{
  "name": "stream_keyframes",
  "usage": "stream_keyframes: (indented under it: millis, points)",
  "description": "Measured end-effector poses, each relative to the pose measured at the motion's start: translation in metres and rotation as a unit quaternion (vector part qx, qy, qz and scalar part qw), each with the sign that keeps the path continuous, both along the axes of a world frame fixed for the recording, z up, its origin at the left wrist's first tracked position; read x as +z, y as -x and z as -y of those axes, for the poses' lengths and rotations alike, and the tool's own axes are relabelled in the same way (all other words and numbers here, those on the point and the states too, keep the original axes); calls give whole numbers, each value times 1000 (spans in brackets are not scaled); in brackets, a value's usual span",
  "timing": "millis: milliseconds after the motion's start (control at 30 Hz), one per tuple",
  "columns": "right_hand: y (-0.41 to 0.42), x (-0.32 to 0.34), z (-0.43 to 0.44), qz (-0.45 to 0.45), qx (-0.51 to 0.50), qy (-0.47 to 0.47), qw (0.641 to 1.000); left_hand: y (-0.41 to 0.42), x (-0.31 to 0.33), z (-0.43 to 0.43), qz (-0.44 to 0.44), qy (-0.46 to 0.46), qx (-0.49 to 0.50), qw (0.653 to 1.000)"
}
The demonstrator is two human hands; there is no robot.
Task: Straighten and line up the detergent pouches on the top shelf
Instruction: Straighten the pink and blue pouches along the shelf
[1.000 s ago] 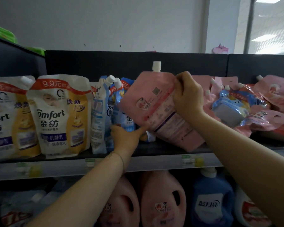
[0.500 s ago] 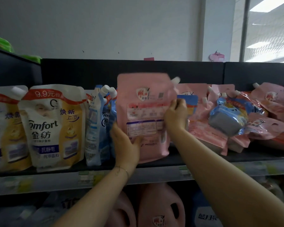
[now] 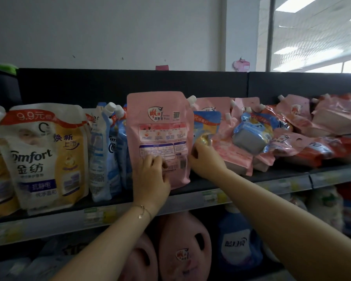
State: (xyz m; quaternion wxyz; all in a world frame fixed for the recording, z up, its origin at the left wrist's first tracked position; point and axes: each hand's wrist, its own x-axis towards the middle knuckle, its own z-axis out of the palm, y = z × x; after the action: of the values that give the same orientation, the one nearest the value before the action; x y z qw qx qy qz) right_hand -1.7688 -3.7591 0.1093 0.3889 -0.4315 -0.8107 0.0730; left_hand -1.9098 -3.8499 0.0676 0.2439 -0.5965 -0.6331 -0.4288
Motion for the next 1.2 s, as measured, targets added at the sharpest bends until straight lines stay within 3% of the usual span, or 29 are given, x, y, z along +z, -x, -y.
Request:
stream_keyframes:
  millis: [100,200,333,400,667,867,1100,1200]
  points:
    - [-6,-3,14,108,-5,-80,991,-4,-4,8,-10,68,-13,998]
    - [-13,-7,26,139,16,-110,984,-11,-3,11,-23,97,-23,995]
    - [-33,-15,30,119,13,-109,987,-30,2,5,128,145,-107,975]
    - [-45,-16,27,112,2,-93,989,-41,4,1,147,146,-126,970]
    - [-70,-16,-22,51,23,-4,998,-71,5,-26,97,145,-98,980]
    - [-90,-6,-76,85,40,-56,994,-107,18,-82,87,71,-58,992]
    - [-88,10,-142,14,36,-63,997,-118,12,-131,-21,87,48,995]
    - [-67,27,-152,-66,95,31,993,-116,11,-136,-46,87,119,988]
